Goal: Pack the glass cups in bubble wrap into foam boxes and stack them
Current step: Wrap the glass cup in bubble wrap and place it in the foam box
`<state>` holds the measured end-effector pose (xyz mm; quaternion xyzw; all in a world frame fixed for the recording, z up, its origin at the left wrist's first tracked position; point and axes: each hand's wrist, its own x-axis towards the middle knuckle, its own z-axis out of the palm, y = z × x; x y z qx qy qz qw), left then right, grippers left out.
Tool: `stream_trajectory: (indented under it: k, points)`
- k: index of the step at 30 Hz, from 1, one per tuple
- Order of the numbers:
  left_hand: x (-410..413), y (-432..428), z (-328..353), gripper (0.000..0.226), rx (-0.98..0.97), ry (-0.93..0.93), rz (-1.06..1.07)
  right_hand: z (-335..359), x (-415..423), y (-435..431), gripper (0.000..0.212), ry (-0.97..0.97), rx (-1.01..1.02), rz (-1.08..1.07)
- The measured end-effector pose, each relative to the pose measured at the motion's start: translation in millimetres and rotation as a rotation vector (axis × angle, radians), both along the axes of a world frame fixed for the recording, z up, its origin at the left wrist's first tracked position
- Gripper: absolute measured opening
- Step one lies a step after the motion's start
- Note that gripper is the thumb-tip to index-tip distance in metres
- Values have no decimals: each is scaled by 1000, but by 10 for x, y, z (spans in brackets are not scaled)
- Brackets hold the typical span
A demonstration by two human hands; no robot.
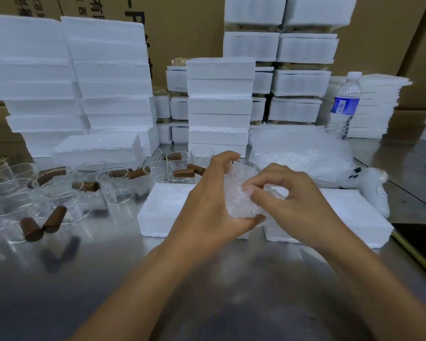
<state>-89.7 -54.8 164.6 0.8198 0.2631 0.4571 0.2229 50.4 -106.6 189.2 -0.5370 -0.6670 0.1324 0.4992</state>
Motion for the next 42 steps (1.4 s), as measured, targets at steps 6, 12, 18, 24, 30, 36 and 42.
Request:
stream_trajectory:
  k: [6, 12, 18, 24, 30, 36, 42]
  points:
    - [51, -132, 21, 80, 115, 20, -81, -19, 83, 28, 38, 239, -75, -104]
    - [107, -133, 12, 72, -23, -100, -66, 33, 142, 8, 24, 278, -45, -31]
    - [37, -43, 37, 68, -213, -380, 2, 103, 251, 7, 24, 388, -17, -158]
    - [52, -62, 22, 76, -275, -332, -83, 31, 199, 33, 28, 391, -146, -40]
    - [104, -122, -34, 103, -368, -123, -216, 137, 337, 60, 32, 797, -75, -277]
    - [125, -244, -89, 41, 59, 213, -149, 160, 569, 29, 29, 725, 140, -659]
    - [131, -231, -126, 32, 231, 450, -237, 75, 597, 40, 31, 502, 86, -712]
